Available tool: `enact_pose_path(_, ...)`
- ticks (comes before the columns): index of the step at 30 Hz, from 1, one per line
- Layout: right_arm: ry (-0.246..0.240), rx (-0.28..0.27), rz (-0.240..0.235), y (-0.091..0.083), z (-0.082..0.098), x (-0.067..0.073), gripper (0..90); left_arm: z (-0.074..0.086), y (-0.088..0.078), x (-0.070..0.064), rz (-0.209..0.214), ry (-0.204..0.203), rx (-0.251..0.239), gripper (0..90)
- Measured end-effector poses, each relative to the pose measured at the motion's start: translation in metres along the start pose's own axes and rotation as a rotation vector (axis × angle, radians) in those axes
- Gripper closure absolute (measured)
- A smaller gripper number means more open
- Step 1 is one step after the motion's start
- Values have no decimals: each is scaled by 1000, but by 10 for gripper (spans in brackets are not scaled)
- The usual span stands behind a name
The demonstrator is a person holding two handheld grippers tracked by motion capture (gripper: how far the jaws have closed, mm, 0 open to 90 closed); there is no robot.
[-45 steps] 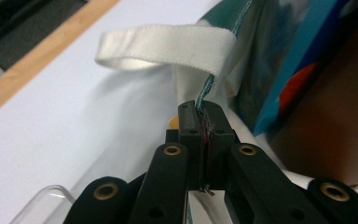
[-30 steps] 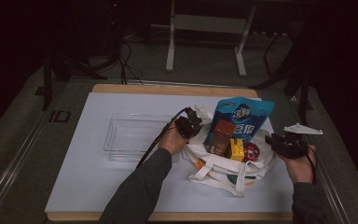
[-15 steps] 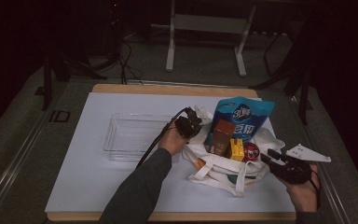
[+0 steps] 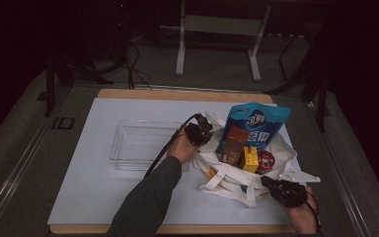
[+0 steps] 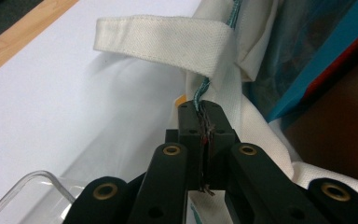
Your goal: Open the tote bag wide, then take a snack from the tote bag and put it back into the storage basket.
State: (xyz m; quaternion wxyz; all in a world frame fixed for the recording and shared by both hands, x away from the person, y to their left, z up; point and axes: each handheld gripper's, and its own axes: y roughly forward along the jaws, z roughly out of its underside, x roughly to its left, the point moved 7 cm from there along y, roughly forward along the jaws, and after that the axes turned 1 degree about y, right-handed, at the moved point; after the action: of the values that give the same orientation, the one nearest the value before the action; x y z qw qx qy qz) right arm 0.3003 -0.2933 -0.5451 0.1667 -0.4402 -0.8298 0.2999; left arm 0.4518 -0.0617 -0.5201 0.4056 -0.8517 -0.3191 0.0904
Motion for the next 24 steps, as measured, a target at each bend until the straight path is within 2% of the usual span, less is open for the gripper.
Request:
enact_pose_path(3,3,12,5,8,7,2,855,0,-1,0,4,-2,-2,881)
enact_pose_path(10,6,28,35,13,11,5,858,0,-3,0,6,-2,-10,875)
enact_pose_path(21,-2,28,48,13,12,6,858,-1,-11,0,5,12,-31,861)
enact_pose_path(24,-2,27,48,13,12,6,858,-3,-17,-1,16,16,-58,822)
